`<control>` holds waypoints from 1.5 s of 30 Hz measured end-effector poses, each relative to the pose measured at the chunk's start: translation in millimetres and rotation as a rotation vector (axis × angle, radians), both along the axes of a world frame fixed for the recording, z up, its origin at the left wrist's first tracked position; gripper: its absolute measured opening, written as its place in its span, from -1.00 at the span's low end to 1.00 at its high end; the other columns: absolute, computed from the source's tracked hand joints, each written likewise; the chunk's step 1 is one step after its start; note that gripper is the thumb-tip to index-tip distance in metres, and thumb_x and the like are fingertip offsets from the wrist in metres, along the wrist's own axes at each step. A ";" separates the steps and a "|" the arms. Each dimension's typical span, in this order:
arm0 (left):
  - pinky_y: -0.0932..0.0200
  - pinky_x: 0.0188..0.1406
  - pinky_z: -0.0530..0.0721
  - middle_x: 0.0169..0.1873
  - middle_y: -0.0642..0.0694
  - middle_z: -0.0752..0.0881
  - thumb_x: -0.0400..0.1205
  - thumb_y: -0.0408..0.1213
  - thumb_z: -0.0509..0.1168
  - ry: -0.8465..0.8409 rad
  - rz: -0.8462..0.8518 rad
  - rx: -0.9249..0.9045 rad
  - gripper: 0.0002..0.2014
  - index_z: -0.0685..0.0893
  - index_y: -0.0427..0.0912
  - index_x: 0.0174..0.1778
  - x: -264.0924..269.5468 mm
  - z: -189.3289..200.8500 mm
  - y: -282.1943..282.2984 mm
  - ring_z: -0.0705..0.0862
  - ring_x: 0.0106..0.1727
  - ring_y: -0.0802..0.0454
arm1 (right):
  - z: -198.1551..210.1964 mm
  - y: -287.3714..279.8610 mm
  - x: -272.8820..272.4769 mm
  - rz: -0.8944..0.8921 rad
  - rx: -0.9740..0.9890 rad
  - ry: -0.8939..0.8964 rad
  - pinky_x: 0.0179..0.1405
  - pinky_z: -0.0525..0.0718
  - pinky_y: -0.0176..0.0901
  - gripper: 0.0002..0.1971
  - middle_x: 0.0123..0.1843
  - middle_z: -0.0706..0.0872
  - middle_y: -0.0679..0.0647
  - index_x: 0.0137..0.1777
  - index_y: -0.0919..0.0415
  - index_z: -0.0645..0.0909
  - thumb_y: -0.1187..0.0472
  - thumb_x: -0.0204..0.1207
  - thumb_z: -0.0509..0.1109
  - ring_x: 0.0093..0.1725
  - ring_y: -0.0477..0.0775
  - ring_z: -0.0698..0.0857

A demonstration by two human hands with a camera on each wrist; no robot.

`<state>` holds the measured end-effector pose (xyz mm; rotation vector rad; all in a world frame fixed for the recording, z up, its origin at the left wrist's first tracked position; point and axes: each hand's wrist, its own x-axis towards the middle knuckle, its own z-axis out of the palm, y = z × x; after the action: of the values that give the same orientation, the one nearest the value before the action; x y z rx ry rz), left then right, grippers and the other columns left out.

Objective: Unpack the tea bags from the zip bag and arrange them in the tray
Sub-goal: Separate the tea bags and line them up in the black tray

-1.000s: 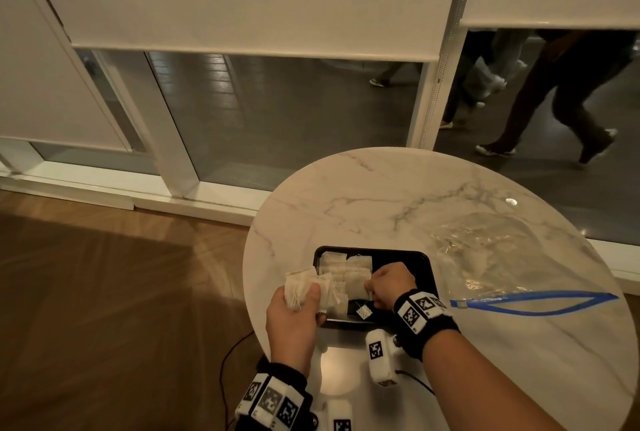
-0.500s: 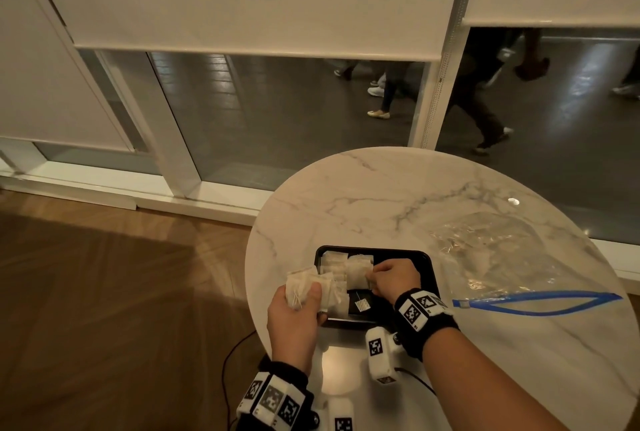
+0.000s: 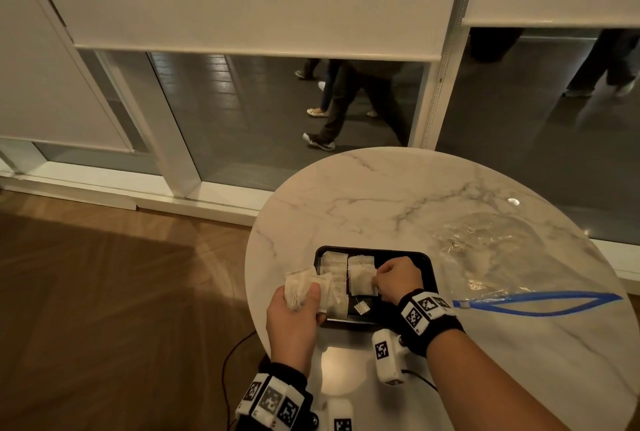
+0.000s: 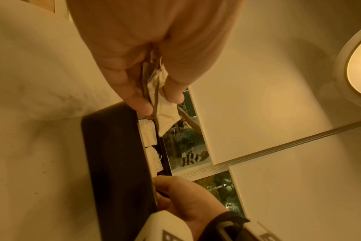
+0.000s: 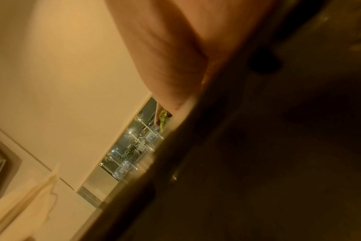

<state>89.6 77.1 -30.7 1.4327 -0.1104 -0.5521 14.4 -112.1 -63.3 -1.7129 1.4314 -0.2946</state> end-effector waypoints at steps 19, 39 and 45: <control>0.06 -0.13 0.84 -0.04 -0.09 0.83 0.65 -0.29 0.46 0.001 0.004 -0.001 -0.91 0.73 -0.07 0.04 0.9 1.6 1.5 0.82 -0.02 -0.02 | -14.8 0.0 6.1 -0.040 0.132 -0.091 0.01 0.85 0.13 -0.84 -0.32 0.81 0.12 -0.32 0.13 0.74 0.19 0.39 0.67 -0.25 0.11 0.78; 0.03 -0.09 0.85 -0.04 -0.07 0.82 0.66 -0.27 0.45 -0.019 -0.008 0.000 -0.91 0.72 -0.06 0.04 1.5 1.7 2.5 0.81 0.00 0.00 | -15.2 1.4 11.2 -0.073 0.143 -0.087 0.02 0.84 0.20 -0.78 -0.14 0.82 0.15 -0.18 0.03 0.67 0.19 0.35 0.70 -0.03 0.23 0.82; 0.06 -0.10 0.85 -0.01 -0.09 0.82 0.66 -0.28 0.45 -0.005 -0.020 -0.011 -0.89 0.72 -0.09 0.07 2.0 3.9 3.8 0.82 0.00 -0.01 | -0.7 3.4 3.5 -0.092 0.177 -0.124 -0.26 0.83 -0.02 -0.71 -0.08 0.80 0.18 0.01 0.10 0.66 0.20 0.38 0.68 -0.15 0.15 0.80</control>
<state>91.5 80.9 -26.8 1.4238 -0.1319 -0.5640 17.9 -108.7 -64.0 -1.4648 1.4035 -0.3096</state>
